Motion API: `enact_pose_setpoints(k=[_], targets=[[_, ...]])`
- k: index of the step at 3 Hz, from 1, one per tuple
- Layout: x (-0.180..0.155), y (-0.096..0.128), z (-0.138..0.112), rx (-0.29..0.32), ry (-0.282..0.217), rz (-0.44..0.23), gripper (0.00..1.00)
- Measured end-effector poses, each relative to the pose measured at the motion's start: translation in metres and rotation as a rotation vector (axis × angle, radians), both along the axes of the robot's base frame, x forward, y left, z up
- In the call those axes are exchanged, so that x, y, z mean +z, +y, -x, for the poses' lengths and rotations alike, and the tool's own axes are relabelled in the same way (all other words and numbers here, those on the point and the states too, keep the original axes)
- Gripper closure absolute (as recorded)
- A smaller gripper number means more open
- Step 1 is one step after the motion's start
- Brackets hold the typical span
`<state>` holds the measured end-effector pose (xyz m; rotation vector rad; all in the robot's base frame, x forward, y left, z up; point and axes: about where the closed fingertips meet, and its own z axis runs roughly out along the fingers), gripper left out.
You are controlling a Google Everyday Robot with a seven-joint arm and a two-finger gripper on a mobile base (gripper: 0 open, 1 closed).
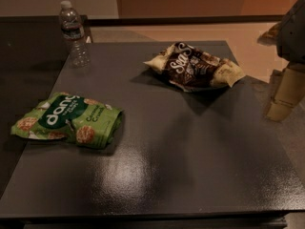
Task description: Move brown chip bag near green rice chip bag
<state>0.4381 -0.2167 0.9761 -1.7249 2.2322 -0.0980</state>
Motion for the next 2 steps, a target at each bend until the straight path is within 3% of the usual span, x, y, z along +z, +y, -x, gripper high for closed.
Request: enact_pose_setpoints(k=[1, 2], targets=[[0.0, 0.0, 0.0, 0.0, -0.002, 0.0, 0.0], [-0.007, 0.002, -0.024, -0.016, -0.018, -0.003, 0.0]])
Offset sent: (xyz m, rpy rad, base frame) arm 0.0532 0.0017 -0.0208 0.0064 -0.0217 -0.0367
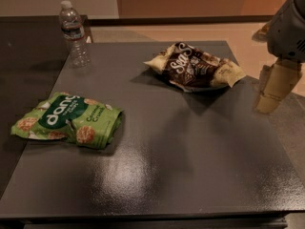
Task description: Move brown chip bag near green rice chip bag
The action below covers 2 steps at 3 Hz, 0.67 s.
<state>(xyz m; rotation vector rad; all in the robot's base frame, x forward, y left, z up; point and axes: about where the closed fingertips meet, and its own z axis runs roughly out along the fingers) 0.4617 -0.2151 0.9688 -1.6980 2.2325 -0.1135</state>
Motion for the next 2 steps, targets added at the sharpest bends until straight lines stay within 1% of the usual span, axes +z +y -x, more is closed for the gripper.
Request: enact_pose_setpoints(k=[1, 2], targets=[[-0.018, 0.001, -0.03, -0.024, -0.025, -0.019, 0.0], [-0.039, 0.006, -0.064, -0.037, -0.068, -0.053, 0.0]])
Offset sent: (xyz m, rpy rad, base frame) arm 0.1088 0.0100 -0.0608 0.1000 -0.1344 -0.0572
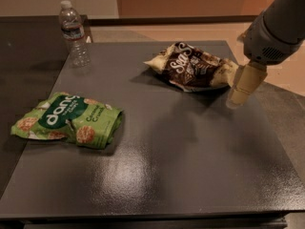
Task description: Move brown chip bag near green rice chip bag
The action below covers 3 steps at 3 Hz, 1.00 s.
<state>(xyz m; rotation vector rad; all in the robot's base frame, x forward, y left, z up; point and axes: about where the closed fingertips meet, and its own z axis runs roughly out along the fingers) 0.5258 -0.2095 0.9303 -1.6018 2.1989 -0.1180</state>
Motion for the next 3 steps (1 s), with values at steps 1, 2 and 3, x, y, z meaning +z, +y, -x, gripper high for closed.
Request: enact_pose_setpoints(k=[1, 2, 3], targets=[[-0.021, 0.008, -0.02, 0.008, -0.039, -0.032, 0.0], [-0.038, 0.011, -0.031, 0.008, -0.09, -0.06, 0.0], [-0.047, 0.011, -0.043, -0.005, -0.141, -0.059, 0.0]])
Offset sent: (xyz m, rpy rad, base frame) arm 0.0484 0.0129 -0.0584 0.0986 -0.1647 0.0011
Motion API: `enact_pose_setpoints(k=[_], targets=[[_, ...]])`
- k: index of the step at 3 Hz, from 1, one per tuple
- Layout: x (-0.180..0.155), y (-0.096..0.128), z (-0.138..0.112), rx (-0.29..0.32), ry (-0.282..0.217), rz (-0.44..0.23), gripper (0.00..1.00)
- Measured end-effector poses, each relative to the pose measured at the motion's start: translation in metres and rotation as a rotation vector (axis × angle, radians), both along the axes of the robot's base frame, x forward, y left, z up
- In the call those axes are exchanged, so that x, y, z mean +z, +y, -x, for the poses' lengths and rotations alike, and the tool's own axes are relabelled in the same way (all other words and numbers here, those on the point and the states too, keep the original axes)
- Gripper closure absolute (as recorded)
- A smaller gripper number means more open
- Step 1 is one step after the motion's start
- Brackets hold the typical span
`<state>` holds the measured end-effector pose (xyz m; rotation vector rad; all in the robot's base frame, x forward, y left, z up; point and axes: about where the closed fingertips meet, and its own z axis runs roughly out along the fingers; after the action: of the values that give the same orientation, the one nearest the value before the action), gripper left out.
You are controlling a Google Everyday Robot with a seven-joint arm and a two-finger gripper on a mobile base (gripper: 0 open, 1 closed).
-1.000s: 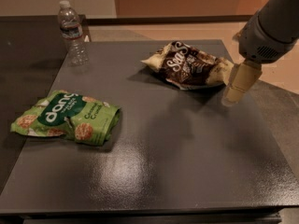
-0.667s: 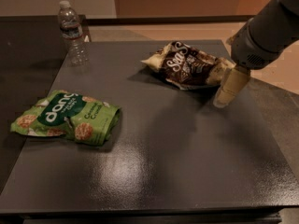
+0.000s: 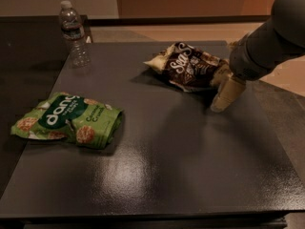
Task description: Move brown chip bag near green rice chip bag
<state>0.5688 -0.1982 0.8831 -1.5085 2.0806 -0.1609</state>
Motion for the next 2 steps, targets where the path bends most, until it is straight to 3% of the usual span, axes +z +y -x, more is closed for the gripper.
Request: enact_pose_setpoints(k=[2], targets=[[0.0017, -0.0021, -0.0109, -0.024, -0.048, 0.008, 0.41]])
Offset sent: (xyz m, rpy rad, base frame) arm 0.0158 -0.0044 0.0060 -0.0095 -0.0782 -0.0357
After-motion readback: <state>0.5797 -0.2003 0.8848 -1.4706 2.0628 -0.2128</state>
